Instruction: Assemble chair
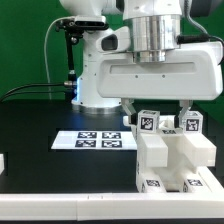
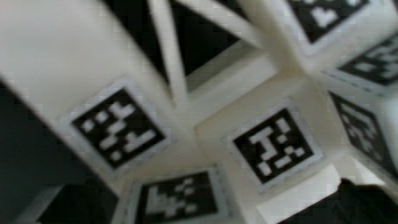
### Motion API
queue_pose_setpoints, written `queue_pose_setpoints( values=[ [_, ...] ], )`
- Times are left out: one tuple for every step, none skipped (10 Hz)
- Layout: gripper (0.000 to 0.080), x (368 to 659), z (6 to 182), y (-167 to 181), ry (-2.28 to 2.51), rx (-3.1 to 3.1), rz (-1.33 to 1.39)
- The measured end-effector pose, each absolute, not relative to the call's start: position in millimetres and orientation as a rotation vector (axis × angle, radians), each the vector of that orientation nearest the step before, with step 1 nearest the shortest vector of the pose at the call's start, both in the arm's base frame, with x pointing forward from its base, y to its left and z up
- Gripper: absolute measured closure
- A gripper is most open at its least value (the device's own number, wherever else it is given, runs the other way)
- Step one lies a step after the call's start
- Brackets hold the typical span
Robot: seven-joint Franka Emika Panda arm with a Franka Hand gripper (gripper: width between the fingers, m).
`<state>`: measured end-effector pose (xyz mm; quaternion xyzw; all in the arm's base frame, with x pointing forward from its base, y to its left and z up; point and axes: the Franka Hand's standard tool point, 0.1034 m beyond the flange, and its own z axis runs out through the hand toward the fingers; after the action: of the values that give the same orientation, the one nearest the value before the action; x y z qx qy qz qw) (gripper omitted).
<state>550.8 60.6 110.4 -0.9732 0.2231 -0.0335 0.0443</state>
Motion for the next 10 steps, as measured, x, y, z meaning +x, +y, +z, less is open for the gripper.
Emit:
queue_pose_setpoints(
  values=[
    [0.015, 552.4, 112.8, 58.6, 0.588, -3.005, -0.108],
    [0.015, 552.8, 112.8, 59.2, 0.58, -3.011, -0.111],
    [0.0272, 552.1, 111.5, 59.2, 0.634, -2.999, -0.105],
    [0.0407, 552.1, 111.3, 58.9, 0.618, -3.004, -0.105],
    [0.0407, 551.7, 111.0, 57.9, 0.629, -3.002, -0.103],
    [0.0537, 551.0, 110.3, 57.0, 0.787, -2.96, -0.094],
    [0.0536, 551.0, 110.0, 56.9, 0.906, -2.921, -0.088],
    [0.0536, 551.3, 110.4, 57.3, 1.084, -2.856, -0.074],
    [0.0536, 551.3, 110.5, 57.7, 1.242, -2.789, -0.067],
    [0.0536, 551.4, 110.3, 57.6, 1.45, -2.678, -0.06]
  ],
)
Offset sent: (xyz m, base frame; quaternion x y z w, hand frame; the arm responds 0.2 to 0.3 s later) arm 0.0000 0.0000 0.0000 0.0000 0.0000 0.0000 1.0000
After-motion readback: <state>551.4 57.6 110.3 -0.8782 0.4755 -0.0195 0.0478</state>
